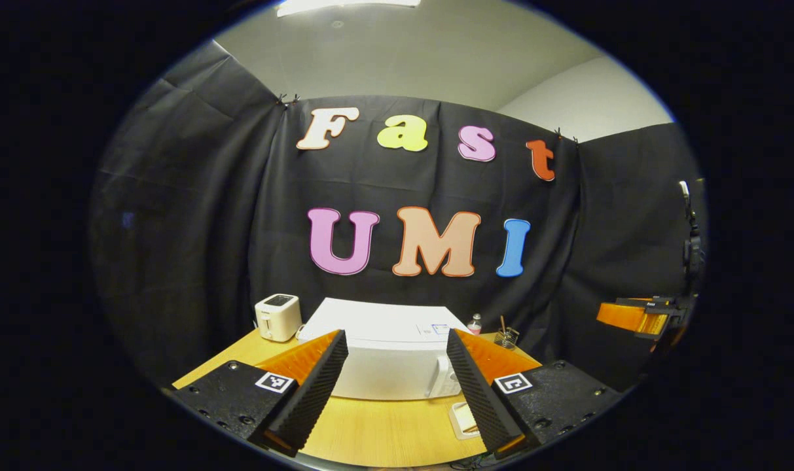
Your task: Open the microwave oven with the left hand, put the food in, and close the microwave oven.
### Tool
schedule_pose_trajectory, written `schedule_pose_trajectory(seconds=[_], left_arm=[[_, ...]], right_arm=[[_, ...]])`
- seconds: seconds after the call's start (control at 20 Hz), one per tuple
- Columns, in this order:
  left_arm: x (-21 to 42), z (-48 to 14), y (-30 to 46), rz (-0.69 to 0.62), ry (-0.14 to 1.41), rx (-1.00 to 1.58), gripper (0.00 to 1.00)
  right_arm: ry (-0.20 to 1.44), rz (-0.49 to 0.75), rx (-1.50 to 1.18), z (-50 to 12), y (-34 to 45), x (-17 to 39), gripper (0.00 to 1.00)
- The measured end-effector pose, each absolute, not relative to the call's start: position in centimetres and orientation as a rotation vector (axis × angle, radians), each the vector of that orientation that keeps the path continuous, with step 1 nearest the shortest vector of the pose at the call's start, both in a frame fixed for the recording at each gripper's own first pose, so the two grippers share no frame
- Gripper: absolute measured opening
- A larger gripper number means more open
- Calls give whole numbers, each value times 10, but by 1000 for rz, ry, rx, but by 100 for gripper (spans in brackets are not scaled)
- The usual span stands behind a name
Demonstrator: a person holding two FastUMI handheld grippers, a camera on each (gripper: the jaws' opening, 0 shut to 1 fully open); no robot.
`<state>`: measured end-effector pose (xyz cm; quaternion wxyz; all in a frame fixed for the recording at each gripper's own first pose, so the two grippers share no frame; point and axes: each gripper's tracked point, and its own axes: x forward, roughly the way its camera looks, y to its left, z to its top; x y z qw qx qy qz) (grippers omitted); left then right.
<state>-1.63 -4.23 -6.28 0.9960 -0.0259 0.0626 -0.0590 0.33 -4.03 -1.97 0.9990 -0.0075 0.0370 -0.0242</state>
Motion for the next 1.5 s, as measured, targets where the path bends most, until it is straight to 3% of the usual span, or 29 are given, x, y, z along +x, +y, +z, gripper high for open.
schedule_pose_trajectory(seconds=[0.05, 0.1, 0.45, 0.75, 0.85, 0.9, 0.95, 1.5], left_arm=[[-17, -71, -43, -127, 144, -52, 95], [-17, -76, -44, -138, 155, -55, 96], [-7, -106, -54, -198, 152, -72, 96], [10, -165, -86, -269, 148, -30, 96], [18, -180, -94, -281, 130, -14, 96], [22, -187, -97, -283, 127, -5, 92], [27, -194, -101, -282, 126, 4, 96], [84, -273, -109, -203, 130, 104, 96]], right_arm=[[75, -44, -15, -19, -39, 3, 94], [74, -37, -14, -19, -36, 4, 97], [87, -9, -4, -33, -19, 17, 94], [116, 13, -10, -51, -4, 28, 97], [115, 21, -10, -52, -2, 29, 94], [116, 22, -8, -55, -2, 29, 94], [114, 22, -4, -55, -4, 30, 94], [108, -10, 28, -75, -44, 21, 97]])
